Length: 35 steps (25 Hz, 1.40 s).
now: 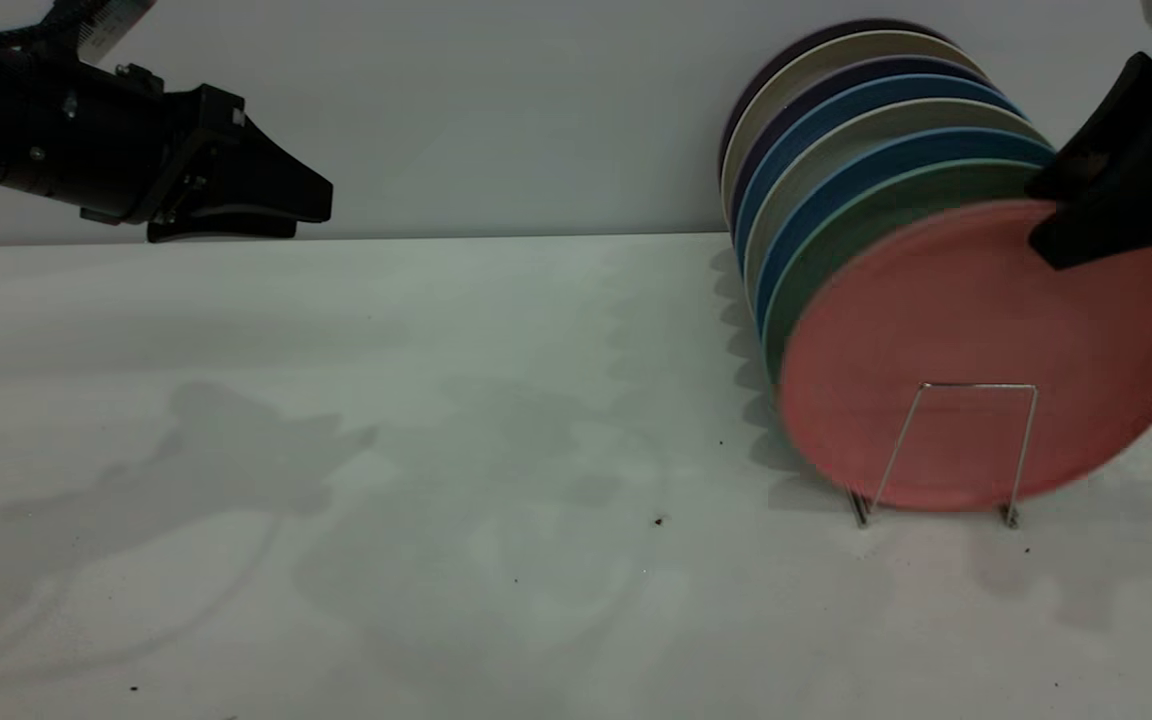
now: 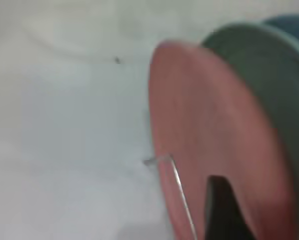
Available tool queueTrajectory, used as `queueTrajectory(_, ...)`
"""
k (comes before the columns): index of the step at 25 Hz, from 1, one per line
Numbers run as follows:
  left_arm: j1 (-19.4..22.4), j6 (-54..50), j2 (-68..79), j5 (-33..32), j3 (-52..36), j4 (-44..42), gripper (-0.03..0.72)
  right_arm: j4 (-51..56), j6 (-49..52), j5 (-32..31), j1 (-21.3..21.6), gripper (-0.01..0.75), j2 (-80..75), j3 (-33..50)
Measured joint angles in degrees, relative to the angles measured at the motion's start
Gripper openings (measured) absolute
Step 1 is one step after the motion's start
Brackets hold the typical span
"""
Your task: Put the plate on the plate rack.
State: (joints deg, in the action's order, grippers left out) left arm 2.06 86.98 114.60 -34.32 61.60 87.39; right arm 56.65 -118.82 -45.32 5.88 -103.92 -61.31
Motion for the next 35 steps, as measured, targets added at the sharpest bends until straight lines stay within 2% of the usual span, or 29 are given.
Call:
queueTrajectory(2,0.0,-0.42,0.0,0.25,0.0,0.0,0.379,-0.06,3.27,-1.21,0.0,0.479,0.0,0.0)
queueTrajectory(6,0.0,-2.32,0.0,1.07,0.0,-0.29,0.379,-0.06,13.04,-1.97,0.0,0.51,0.31,0.0)
queueTrajectory(8,0.0,-5.2,0.0,2.97,0.0,-2.18,0.379,-0.19,22.97,-2.09,0.0,0.512,1.53,0.0)
queueTrajectory(11,0.0,-12.34,-0.53,7.18,0.0,-10.34,0.379,-0.19,43.18,-1.92,0.43,0.512,4.62,0.0)
queueTrajectory(15,0.0,-29.23,-2.16,8.78,0.0,-28.16,0.379,-2.99,64.85,-2.02,1.33,0.505,7.74,0.0)
queueTrajectory(18,0.0,-44.99,-4.05,7.22,0.02,-44.77,0.379,-7.73,72.77,-2.61,1.33,0.485,8.07,0.0)
queueTrajectory(21,0.0,-63.09,-5.81,2.04,1.77,-64.11,0.379,-12.46,76.74,-4.62,1.33,0.475,8.07,0.0)
queueTrajectory(24,0.0,-81.03,-6.44,-6.23,5.29,-84.89,0.379,-17.07,80.0,-6.28,1.33,0.473,8.07,0.0)
queueTrajectory(27,0.04,-92.81,-7.38,-13.39,7.56,-98.19,0.379,-22.14,83.51,-7.3,1.33,0.473,8.49,0.0)
queueTrajectory(30,0.11,-95.21,-10.8,-15.58,7.72,-100.6,0.379,-28.66,87.32,-8.5,1.33,0.471,10.47,0.0)
queueTrajectory(35,0.11,-89.11,-20.87,-15.86,7.23,-93.34,0.379,-35.01,90.79,-13.24,1.33,0.471,17.71,0.06)
